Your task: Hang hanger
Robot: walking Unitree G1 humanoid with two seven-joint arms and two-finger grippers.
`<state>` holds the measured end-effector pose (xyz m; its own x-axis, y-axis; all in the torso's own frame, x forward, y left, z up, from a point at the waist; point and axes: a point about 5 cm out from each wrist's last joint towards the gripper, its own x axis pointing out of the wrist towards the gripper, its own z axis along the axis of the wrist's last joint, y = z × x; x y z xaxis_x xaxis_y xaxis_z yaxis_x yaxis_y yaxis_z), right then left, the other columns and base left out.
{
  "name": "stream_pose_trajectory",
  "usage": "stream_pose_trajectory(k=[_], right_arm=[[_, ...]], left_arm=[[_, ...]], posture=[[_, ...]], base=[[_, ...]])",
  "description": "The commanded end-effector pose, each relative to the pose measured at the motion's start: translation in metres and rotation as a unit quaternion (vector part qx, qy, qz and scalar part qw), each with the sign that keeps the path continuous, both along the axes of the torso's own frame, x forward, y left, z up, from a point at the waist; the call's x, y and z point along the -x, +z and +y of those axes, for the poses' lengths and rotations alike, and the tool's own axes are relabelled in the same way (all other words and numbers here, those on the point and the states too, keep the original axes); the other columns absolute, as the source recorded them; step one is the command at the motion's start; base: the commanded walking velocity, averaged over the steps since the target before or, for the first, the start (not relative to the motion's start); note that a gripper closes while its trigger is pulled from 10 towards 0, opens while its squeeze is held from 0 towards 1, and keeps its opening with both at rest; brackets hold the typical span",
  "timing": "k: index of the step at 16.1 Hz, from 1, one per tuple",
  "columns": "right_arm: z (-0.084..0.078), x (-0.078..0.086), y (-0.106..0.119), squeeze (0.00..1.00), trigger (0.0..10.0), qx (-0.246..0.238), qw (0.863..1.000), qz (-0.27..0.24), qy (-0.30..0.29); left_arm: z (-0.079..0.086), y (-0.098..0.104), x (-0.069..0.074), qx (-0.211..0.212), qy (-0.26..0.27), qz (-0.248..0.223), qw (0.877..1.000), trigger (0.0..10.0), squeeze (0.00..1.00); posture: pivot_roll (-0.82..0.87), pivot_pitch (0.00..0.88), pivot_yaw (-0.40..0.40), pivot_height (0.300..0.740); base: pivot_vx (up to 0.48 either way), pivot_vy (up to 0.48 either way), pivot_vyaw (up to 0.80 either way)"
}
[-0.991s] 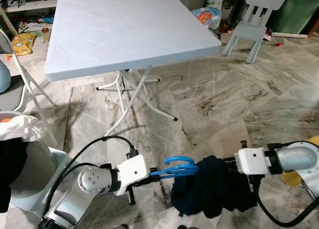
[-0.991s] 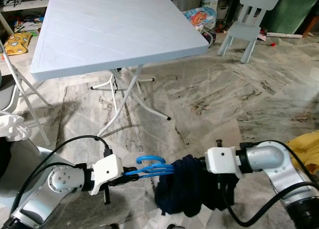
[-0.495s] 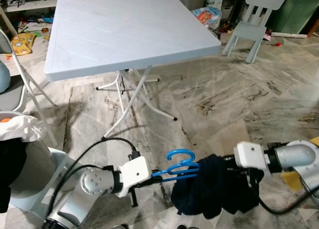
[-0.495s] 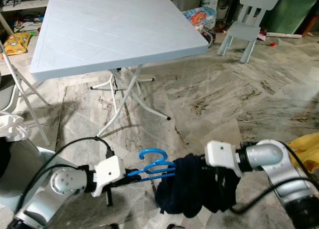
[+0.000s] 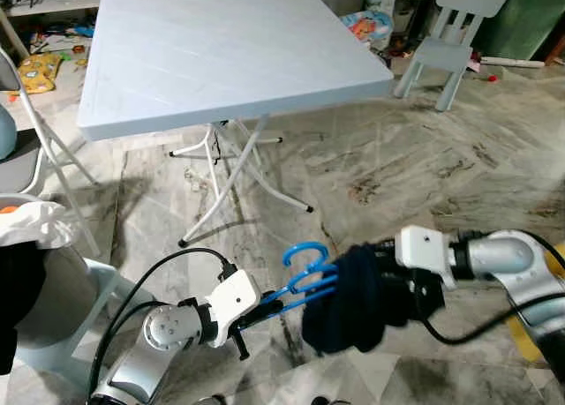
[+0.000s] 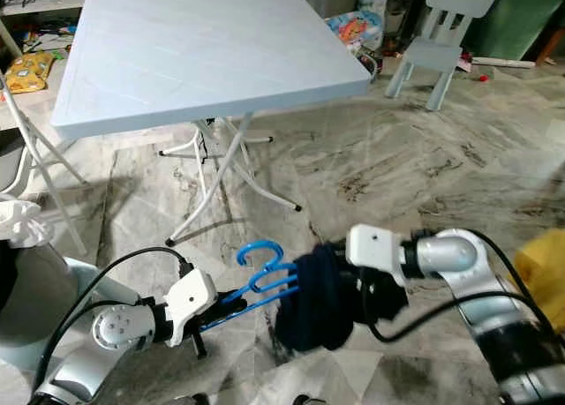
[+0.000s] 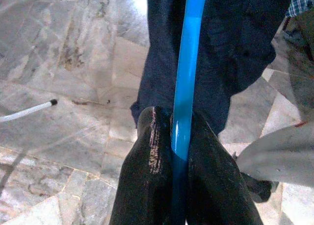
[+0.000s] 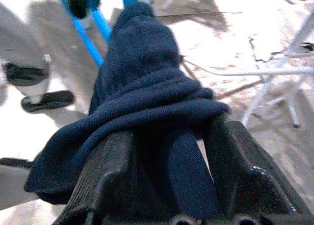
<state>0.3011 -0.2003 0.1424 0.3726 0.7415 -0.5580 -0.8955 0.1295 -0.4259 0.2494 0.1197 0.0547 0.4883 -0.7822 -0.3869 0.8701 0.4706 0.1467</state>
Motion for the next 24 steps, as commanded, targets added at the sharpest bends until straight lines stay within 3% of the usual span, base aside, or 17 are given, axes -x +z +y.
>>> stream_pose_trajectory(k=[1, 3, 7, 11, 14, 18, 20, 21, 22, 23, 24], right_arm=[[-0.002, -0.004, -0.002, 1.0, 10.0, 0.011, 1.0, -0.008, -0.007], [0.0, -0.019, 0.003, 1.0, 10.0, 0.012, 0.998, -0.049, -0.042], [0.006, -0.027, 0.004, 1.0, 10.0, 0.003, 0.995, -0.078, -0.056], [0.014, -0.04, 0.001, 1.0, 10.0, -0.054, 0.982, -0.116, -0.141], [0.023, -0.038, -0.014, 1.0, 10.0, -0.08, 0.976, -0.098, -0.175], [0.009, -0.034, -0.024, 1.0, 10.0, -0.064, 0.975, -0.059, -0.207], [0.01, -0.034, -0.027, 1.0, 10.0, -0.068, 0.972, -0.052, -0.219], [0.016, -0.033, -0.03, 0.8, 0.0, -0.079, 0.971, -0.042, -0.22], [0.018, -0.032, -0.032, 0.8, 0.0, -0.083, 0.971, -0.036, -0.221], [0.023, -0.03, -0.036, 0.0, 0.0, -0.093, 0.968, -0.027, -0.229], [0.024, -0.03, -0.038, 0.0, 0.0, -0.096, 0.967, -0.023, -0.236]], left_arm=[[0.008, 0.005, -0.008, 0.021, 0.04, -0.016, 0.999, 0.0, 0.0], [0.01, 0.006, -0.016, 0.032, 0.068, -0.018, 0.997, 0.0, 0.0], [0.006, 0.01, -0.019, 0.041, 0.067, -0.026, 0.997, 0.0, 0.0], [0.001, 0.014, -0.022, 0.062, 0.076, -0.035, 0.995, 0.0, 0.0], [-0.001, 0.019, -0.025, 0.071, 0.077, -0.042, 0.994, 0.0, 0.0], [0.005, 0.019, -0.03, 0.068, 0.101, -0.046, 0.991, 0.0, 0.0], [0.003, 0.02, -0.032, 0.071, 0.107, -0.049, 0.991, 0.0, 0.0], [0.0, 0.02, -0.032, 0.075, 0.103, -0.048, 0.991, 0.0, 0.0], [0.0, 0.02, -0.031, 0.078, 0.102, -0.046, 0.991, 0.0, 0.0], [-0.003, 0.021, -0.03, 0.083, 0.096, -0.045, 0.991, 0.0, 0.0], [-0.003, 0.021, -0.03, 0.084, 0.096, -0.045, 0.991, 0.0, 0.0]], posture=[[0.01, 0.103, -0.073, 0.74], [0.01, 0.089, -0.072, 0.74], [0.01, 0.078, -0.073, 0.74], [0.02, 0.074, -0.067, 0.74], [0.02, 0.077, -0.06, 0.74], [0.01, 0.073, -0.053, 0.74], [0.01, 0.072, -0.051, 0.74], [0.01, 0.072, -0.05, 0.74], [0.01, 0.072, -0.05, 0.74], [0.02, 0.072, -0.051, 0.74], [0.02, 0.072, -0.051, 0.74]], base=[[0.0, 0.0, 0.0], [0.0, 0.0, 0.0], [0.0, 0.0, 0.0], [0.0, 0.0, 0.0], [0.0, 0.0, 0.0], [0.0, 0.0, 0.0], [0.0, 0.0, 0.0], [0.0, 0.0, 0.0], [0.0, 0.0, 0.0], [0.0, 0.0, 0.0], [0.0, 0.0, 0.0]])
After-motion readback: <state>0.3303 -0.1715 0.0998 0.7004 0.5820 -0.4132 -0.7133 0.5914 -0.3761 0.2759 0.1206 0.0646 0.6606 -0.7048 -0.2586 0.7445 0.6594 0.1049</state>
